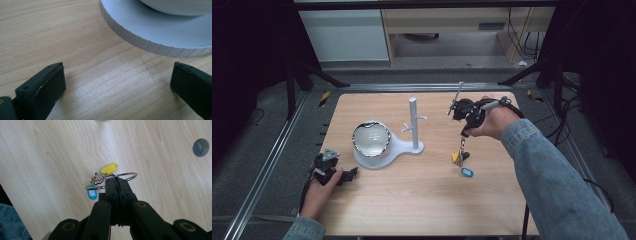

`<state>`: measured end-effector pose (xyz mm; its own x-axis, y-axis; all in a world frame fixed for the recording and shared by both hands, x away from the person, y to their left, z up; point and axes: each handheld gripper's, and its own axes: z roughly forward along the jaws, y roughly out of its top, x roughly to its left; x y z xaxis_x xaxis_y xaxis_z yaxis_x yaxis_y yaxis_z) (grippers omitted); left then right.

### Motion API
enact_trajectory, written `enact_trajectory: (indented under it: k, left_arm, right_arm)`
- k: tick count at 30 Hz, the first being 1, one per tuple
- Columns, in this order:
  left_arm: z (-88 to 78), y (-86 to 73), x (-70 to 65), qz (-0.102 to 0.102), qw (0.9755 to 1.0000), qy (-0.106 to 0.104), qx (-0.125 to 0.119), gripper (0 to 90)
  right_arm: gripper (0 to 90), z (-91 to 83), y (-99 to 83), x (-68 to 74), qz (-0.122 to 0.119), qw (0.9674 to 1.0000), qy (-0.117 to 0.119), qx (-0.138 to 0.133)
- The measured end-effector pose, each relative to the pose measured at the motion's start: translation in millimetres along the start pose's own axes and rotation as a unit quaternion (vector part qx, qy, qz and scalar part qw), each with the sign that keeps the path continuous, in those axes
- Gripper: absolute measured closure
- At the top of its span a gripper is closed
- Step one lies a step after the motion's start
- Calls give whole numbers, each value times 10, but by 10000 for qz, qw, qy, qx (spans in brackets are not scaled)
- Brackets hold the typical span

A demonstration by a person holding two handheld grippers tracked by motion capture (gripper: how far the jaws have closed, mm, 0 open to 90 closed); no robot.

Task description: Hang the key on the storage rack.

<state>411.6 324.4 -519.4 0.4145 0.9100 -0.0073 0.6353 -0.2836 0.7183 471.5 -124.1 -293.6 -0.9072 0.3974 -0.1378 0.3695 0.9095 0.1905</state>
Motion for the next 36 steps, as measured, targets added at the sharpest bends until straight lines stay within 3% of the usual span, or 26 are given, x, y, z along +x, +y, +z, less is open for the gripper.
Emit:
enact_trajectory:
  k: [15, 36]
  left_arm:
    - [0, 0, 1, 2, 10000, -2, 0, 0]
    - [5, 3, 3, 2, 10000, -4, -9, 0]
  right_arm:
    - [888, -291, 296, -65, -2, 9996, -212, -186]
    - [888, -425, 554, -98, -80, 9992, -233, -321]
